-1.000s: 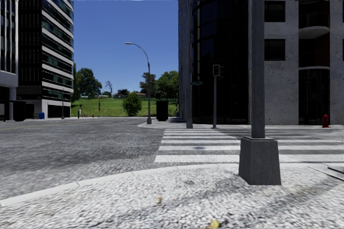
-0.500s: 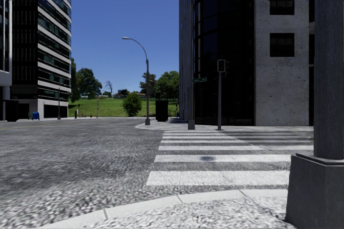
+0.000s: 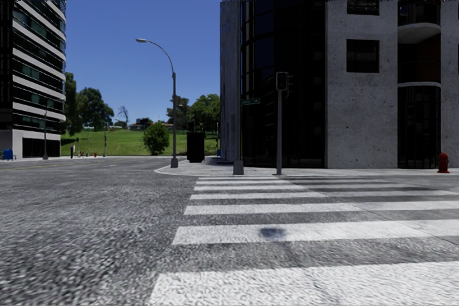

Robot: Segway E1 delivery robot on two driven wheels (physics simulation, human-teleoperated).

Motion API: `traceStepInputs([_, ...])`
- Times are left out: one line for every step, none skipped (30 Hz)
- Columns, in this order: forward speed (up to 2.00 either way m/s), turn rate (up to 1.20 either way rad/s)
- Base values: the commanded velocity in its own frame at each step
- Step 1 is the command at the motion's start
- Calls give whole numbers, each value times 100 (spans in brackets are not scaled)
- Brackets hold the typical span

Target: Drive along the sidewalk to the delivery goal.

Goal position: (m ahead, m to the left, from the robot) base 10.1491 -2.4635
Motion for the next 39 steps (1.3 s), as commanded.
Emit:
traceStepInputs([164,-43])
traceStepInputs([164,-43])
traceStepInputs([164,-43])
traceStepInputs([164,-43])
traceStepInputs([164,-43])
traceStepInputs([164,-43])
traceStepInputs([164,-43])
traceStepInputs([164,-43])
traceStepInputs([164,-43])
traceStepInputs([164,-43])
traceStepInputs([164,-43])
traceStepInputs([164,-43])
traceStepInputs([164,-43])
traceStepInputs([164,-43])
traceStepInputs([164,-43])
traceStepInputs([164,-43])
traceStepInputs([164,-43])
traceStepInputs([164,-43])
traceStepInputs([164,-43])
traceStepInputs([164,-43])
traceStepInputs([164,-43])
traceStepInputs([164,-43])
traceStepInputs([164,-43])
traceStepInputs([164,-43])
traceStepInputs([163,-43])
traceStepInputs([163,-43])
traceStepInputs([163,-43])
traceStepInputs([163,-43])
traceStepInputs([163,-43])
traceStepInputs([163,-43])
traceStepInputs([163,-43])
traceStepInputs([163,-43])
traceStepInputs([163,-43])
traceStepInputs([163,-43])
traceStepInputs([163,-43])
traceStepInputs([163,-39])
traceStepInputs([163,-18])
traceStepInputs([163,0])
traceStepInputs([163,0])
